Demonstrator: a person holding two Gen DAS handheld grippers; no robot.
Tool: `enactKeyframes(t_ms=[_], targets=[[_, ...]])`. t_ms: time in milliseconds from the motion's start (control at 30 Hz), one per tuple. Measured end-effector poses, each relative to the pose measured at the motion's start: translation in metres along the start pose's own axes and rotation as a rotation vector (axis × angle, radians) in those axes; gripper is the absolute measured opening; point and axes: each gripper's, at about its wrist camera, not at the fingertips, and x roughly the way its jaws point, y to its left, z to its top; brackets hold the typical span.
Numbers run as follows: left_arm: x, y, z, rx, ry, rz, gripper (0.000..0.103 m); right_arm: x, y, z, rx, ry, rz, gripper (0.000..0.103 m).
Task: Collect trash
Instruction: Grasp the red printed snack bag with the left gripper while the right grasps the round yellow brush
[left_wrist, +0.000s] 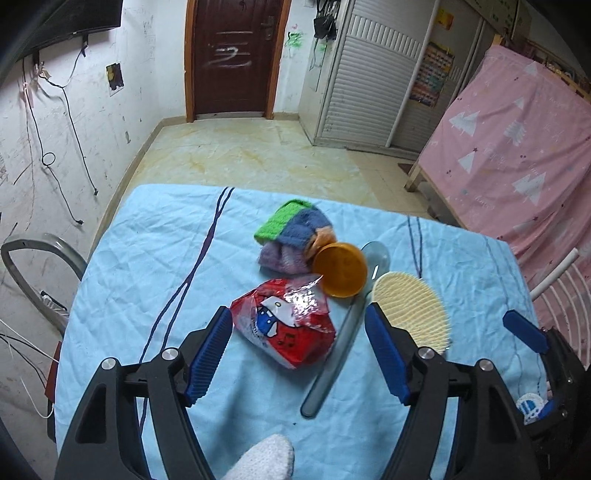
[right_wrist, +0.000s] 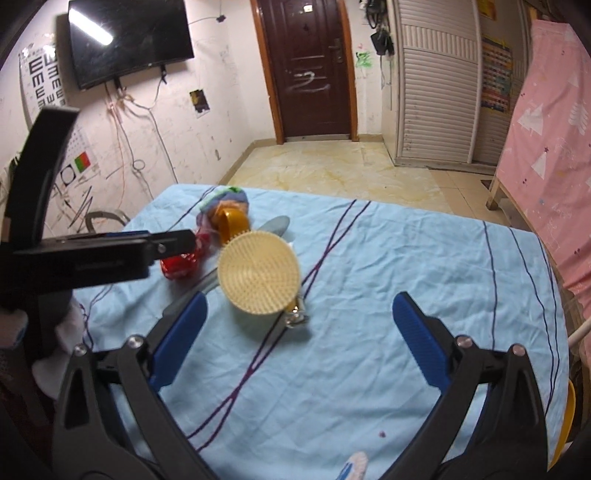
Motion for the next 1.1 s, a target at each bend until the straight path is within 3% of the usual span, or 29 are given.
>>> enactKeyframes(t_ms=[300,400,533,1067,1100], targets=[[0.022,0.0,-0.002,0.007,0.034,0.025,0.063,0.021,0.011,0.004,-0.055,0.044,0.011,0.097],[0.025,-0.002,-0.002,0.012,0.039,0.032,0.044,0.027,0.014,0.006,-0.072,0.056,0.014,0.097],[0.027,-0.001,-0.003,0.024,0.038,0.033,0.029,0.035,0.018,0.009,-0.089,0.073,0.017,0.097],[0.021,0.023,0.0,-0.058,0.018,-0.026,0.025,0.063,0.029,0.02,-0.13,0.128,0.029,0.096],[0.021,0.023,0.0,-0.06,0.018,-0.028,0.025,0.063,0.029,0.02,-0.13,0.127,0.029,0.092]])
